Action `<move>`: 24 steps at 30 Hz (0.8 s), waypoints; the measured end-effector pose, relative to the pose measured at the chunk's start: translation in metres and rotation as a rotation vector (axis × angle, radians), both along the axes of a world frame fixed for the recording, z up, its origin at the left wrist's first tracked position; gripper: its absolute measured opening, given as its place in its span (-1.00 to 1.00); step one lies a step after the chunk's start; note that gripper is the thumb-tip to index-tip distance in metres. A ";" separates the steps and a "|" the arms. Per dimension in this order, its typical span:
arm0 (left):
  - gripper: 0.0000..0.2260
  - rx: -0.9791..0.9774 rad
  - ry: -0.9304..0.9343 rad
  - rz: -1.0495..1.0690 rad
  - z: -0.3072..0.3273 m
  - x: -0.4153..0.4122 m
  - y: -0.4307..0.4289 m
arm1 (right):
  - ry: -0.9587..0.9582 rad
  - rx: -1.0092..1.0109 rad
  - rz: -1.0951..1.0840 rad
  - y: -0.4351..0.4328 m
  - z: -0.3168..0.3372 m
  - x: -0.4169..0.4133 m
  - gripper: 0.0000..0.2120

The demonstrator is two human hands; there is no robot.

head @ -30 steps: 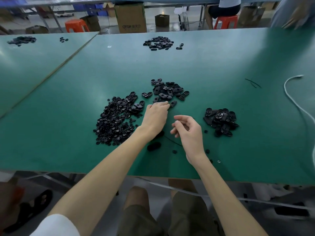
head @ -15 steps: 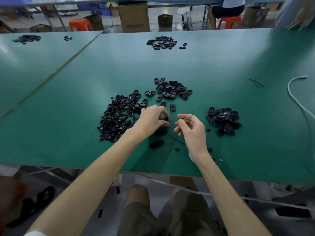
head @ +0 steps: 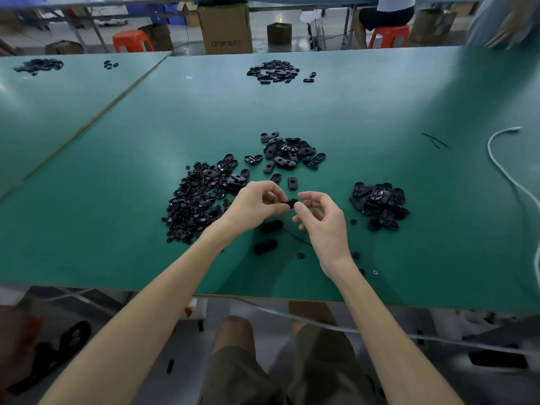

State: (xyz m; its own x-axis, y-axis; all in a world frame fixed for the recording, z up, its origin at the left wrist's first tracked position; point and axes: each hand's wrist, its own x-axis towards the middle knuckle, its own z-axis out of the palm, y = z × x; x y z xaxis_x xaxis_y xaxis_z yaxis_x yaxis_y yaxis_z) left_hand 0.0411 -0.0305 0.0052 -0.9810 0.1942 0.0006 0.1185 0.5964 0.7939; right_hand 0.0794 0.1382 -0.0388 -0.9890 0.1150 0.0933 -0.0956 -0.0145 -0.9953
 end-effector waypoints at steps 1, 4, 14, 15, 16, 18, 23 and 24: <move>-0.89 0.020 -0.002 -0.020 0.003 0.001 0.000 | 0.009 0.017 0.018 0.000 0.000 0.000 -0.89; -0.88 0.042 -0.003 -0.044 0.011 0.005 -0.004 | 0.015 0.040 0.041 -0.001 0.000 0.000 -0.94; -0.91 -0.693 0.028 0.185 0.009 -0.005 -0.063 | -0.019 -0.040 0.000 0.000 -0.003 -0.002 -0.89; -0.91 -0.668 0.017 0.168 0.008 -0.004 -0.064 | -0.019 -0.041 -0.001 0.000 -0.003 -0.002 -0.88; -0.92 -0.643 0.014 0.162 0.008 -0.004 -0.064 | -0.021 -0.040 -0.002 0.000 -0.003 -0.002 -0.89; -0.94 -0.601 0.007 0.170 0.009 -0.003 -0.064 | -0.022 -0.035 -0.004 0.000 -0.003 -0.002 -0.89; -0.94 -0.548 0.053 0.203 0.011 0.001 -0.058 | -0.026 -0.037 -0.008 0.000 -0.002 -0.001 -0.89; -0.94 -0.539 0.062 0.210 0.011 0.002 -0.057 | -0.028 -0.038 -0.008 0.000 -0.002 -0.001 -0.89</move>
State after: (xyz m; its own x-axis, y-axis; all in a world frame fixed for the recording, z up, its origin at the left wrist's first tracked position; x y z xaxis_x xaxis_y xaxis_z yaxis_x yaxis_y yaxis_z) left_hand 0.0433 -0.0876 0.0163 -0.9998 -0.0154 0.0137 -0.0093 0.9303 0.3667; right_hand 0.0781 0.1384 -0.0409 -0.9901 0.1261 0.0613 -0.0682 -0.0513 -0.9963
